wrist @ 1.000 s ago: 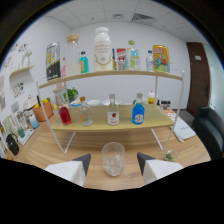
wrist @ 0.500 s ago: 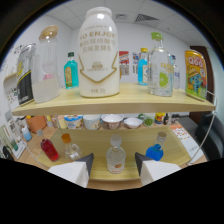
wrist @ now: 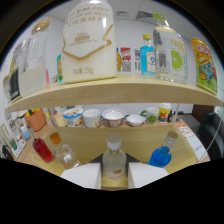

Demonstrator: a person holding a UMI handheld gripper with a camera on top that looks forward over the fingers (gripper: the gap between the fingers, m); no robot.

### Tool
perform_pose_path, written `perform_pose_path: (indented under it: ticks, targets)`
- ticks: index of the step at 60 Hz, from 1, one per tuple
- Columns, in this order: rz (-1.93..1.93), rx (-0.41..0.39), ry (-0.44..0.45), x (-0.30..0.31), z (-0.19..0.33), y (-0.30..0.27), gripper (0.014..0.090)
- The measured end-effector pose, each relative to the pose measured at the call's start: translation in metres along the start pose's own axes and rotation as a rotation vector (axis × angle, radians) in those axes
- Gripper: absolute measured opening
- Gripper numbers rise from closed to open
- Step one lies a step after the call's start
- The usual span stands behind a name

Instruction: Make me a cup of Mojito.

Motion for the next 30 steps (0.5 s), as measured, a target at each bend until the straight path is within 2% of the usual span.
perform_pose_path:
  ticks: [11, 22, 30]
  targets:
    - [-0.024, 0.014, -0.007, 0.0, -0.01, -0.007, 0.0344]
    - [-0.047, 0.081, -0.003, 0.012, -0.055, -0.032, 0.0346]
    - [-0.06, 0.071, 0.026, 0.038, -0.086, -0.02, 0.0344]
